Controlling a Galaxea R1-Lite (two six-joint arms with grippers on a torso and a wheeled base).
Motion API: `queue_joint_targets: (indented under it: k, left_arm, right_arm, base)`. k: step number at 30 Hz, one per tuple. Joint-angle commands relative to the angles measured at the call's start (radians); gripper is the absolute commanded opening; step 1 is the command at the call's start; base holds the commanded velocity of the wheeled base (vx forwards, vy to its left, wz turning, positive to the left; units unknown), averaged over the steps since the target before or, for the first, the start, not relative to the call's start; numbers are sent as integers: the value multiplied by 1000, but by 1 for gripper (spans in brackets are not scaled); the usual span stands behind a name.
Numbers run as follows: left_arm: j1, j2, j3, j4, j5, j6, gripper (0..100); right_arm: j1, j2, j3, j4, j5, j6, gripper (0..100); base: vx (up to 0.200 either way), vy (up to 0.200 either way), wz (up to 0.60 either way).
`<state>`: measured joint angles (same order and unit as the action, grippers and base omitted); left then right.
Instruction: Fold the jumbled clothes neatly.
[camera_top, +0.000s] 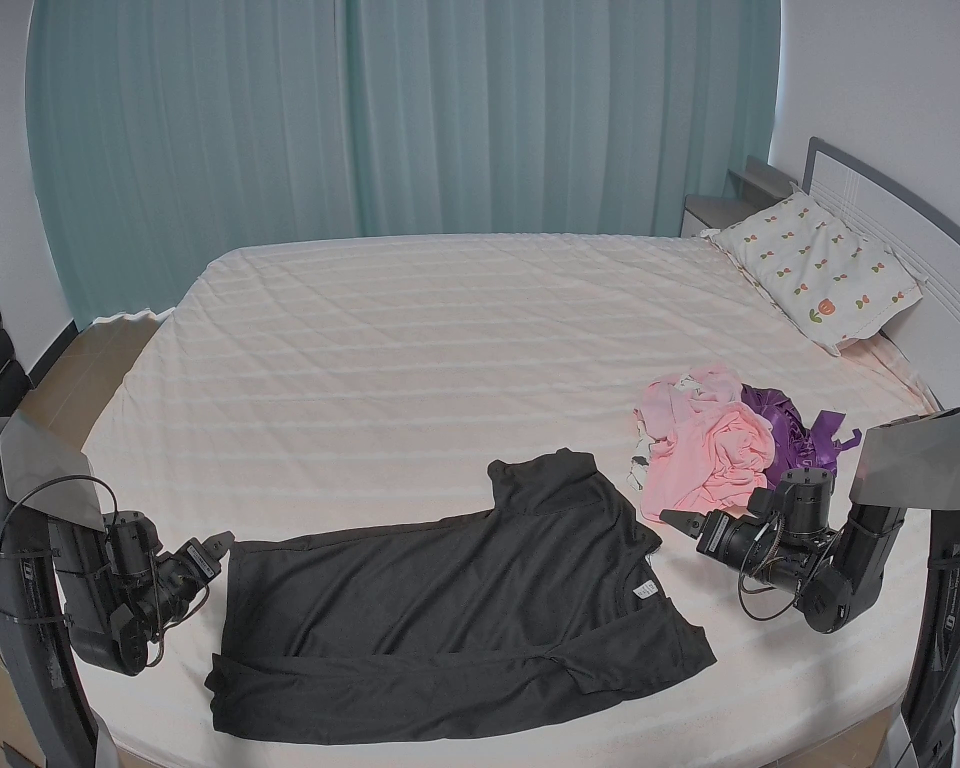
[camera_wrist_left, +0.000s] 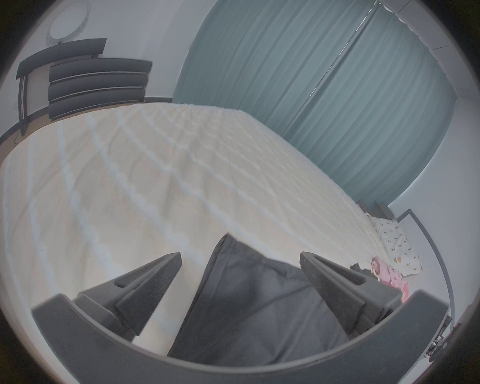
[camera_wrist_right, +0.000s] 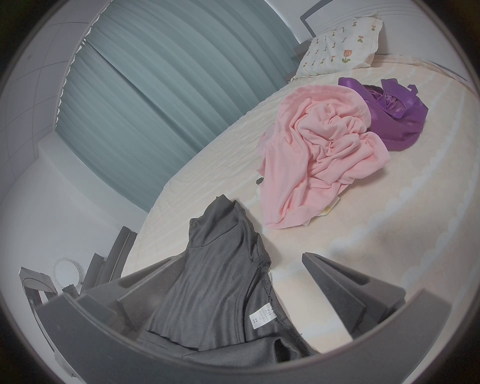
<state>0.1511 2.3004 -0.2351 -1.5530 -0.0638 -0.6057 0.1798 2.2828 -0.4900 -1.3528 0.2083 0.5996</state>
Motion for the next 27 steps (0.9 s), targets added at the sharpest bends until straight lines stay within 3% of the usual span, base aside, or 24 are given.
queue_joint_targets:
  k: [1,8,13,20,27]
  left_arm:
    - [-5,20,-101,-18,4,1,100]
    - [-16,24,-282,174,-11,1,100]
    - [-13,68,-377,249,-82,3,100]
    - [21,80,-372,280,-179,18,100]
    - [41,129,-336,261,-192,139,100]
  right_arm:
    - [1,1,-2,0,0,0,100]
    - [1,3,-9,6,2,0,100]
    - [13,3,-5,17,2,0,100]
    - [30,0,-1,17,2,0,100]
    - [78,18,13,4,2,3,100]
  base:
    - [0,0,0]
    - [0,0,0]
    - [0,0,0]
    - [0,0,0]
    - [0,0,0]
